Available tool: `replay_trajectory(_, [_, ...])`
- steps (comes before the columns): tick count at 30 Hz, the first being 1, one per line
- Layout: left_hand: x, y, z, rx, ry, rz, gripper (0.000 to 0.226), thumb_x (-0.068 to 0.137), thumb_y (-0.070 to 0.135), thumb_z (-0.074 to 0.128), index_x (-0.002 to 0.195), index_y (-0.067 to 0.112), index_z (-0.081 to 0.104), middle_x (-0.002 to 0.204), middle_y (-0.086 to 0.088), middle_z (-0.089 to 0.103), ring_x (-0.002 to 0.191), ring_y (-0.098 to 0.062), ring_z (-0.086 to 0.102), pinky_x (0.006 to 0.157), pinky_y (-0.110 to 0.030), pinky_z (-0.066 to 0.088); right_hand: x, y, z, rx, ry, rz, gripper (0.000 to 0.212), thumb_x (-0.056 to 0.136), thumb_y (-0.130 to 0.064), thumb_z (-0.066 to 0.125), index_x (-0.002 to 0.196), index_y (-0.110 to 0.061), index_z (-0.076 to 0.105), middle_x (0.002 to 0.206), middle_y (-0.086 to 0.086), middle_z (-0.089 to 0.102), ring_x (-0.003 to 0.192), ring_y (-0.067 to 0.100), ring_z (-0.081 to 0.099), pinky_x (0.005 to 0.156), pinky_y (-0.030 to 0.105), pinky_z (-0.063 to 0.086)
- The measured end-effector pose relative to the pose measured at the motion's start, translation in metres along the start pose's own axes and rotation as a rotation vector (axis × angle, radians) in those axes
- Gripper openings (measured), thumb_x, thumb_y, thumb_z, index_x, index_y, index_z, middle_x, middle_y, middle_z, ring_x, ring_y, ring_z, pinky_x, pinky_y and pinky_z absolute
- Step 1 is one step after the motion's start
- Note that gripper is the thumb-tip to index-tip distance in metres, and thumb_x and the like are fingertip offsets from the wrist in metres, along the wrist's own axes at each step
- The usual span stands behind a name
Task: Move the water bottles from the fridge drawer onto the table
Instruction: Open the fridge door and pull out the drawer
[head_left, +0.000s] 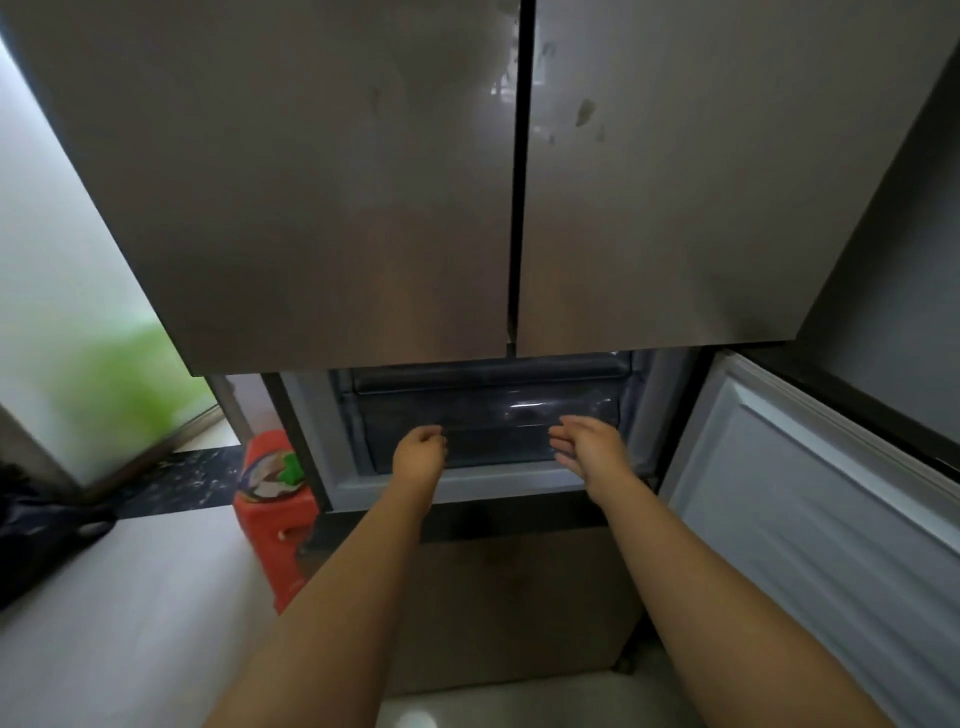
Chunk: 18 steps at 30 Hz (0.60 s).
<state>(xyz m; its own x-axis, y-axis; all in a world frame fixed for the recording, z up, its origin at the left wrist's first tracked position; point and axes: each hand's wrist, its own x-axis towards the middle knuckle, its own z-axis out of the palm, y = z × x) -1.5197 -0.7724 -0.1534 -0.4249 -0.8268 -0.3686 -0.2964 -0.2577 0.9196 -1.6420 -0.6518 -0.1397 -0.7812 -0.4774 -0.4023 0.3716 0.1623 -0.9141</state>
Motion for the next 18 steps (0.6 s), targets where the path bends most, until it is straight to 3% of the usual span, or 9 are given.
replay_trajectory(3, [0.024,-0.009,0.01,-0.257,0.03,-0.075,0.036,0.099,0.002,0.038,0.134,-0.002,0.044,0.13,-0.022,0.052,0.093,-0.021,0.059,0.087,-0.034,0.047,0.032,0.011,0.011,0.269,-0.072,0.109,0.038,0.096,-0.004,0.039,0.133,0.0,0.04,0.138,0.021,0.048,0.128,0.031,0.046,0.105,0.037,0.038])
replay_trajectory(6, [0.043,-0.009,0.023,-0.584,-0.031,-0.134,0.044,0.1,0.004,0.034,0.144,0.002,0.03,0.146,-0.018,0.041,0.132,-0.029,0.045,0.106,-0.035,0.037,0.058,0.012,0.019,0.589,-0.145,0.158,0.036,0.096,-0.002,0.036,0.132,-0.004,0.041,0.142,0.019,0.043,0.133,0.03,0.041,0.11,0.039,0.032])
replay_trajectory(8, [0.055,-0.006,0.033,-0.767,-0.048,-0.155,0.044,0.101,0.006,0.033,0.145,0.005,0.029,0.148,-0.016,0.039,0.138,-0.028,0.038,0.111,-0.037,0.032,0.076,0.01,0.027,0.721,-0.144,0.164,0.032,0.096,0.0,0.035,0.126,-0.005,0.046,0.143,0.019,0.041,0.134,0.031,0.04,0.111,0.04,0.031])
replay_trajectory(10, [0.066,-0.003,0.042,-0.866,-0.032,-0.159,0.044,0.1,0.005,0.034,0.144,0.003,0.032,0.147,-0.018,0.04,0.137,-0.03,0.039,0.112,-0.039,0.032,0.092,0.011,0.034,0.737,-0.129,0.163,0.032,0.097,0.001,0.032,0.125,-0.002,0.046,0.146,0.02,0.037,0.135,0.032,0.037,0.111,0.039,0.03])
replay_trajectory(13, [0.085,-0.012,0.051,-0.866,0.003,-0.139,0.042,0.102,0.005,0.027,0.143,-0.001,0.031,0.14,-0.022,0.046,0.129,-0.034,0.046,0.111,-0.037,0.033,0.115,0.02,0.038,0.721,-0.121,0.204,0.028,0.098,-0.001,0.027,0.079,-0.005,0.048,0.142,0.023,0.041,0.133,0.035,0.038,0.112,0.035,0.031])
replay_trajectory(14, [0.09,-0.017,0.052,-0.862,0.002,-0.14,0.042,0.102,0.007,0.025,0.143,0.0,0.032,0.127,-0.022,0.055,0.117,-0.035,0.054,0.108,-0.036,0.035,0.122,0.022,0.038,0.739,-0.136,0.206,0.031,0.097,-0.001,0.027,0.072,-0.007,0.043,0.128,0.025,0.052,0.125,0.037,0.045,0.11,0.032,0.035])
replay_trajectory(16, [0.098,-0.022,0.053,-0.936,-0.031,-0.155,0.039,0.103,0.011,0.023,0.136,0.002,0.043,0.096,-0.016,0.058,0.088,-0.03,0.057,0.104,-0.036,0.036,0.13,0.024,0.038,0.77,-0.164,0.196,0.029,0.097,-0.002,0.027,0.077,-0.006,0.048,0.087,0.02,0.064,0.094,0.03,0.057,0.097,0.028,0.045])
replay_trajectory(17, [0.102,-0.022,0.053,-0.99,-0.042,-0.16,0.036,0.104,0.012,0.023,0.126,0.003,0.05,0.091,-0.014,0.056,0.089,-0.031,0.057,0.108,-0.037,0.035,0.134,0.025,0.038,0.775,-0.165,0.191,0.026,0.098,-0.003,0.028,0.092,-0.002,0.053,0.084,0.019,0.062,0.096,0.032,0.057,0.098,0.03,0.043])
replay_trajectory(18, [0.106,-0.021,0.054,-1.034,-0.047,-0.16,0.035,0.104,0.013,0.022,0.116,0.004,0.053,0.096,-0.016,0.056,0.102,-0.034,0.056,0.112,-0.039,0.031,0.136,0.026,0.037,0.763,-0.157,0.178,0.028,0.099,-0.006,0.028,0.114,0.001,0.051,0.098,0.02,0.061,0.111,0.035,0.053,0.103,0.035,0.039])
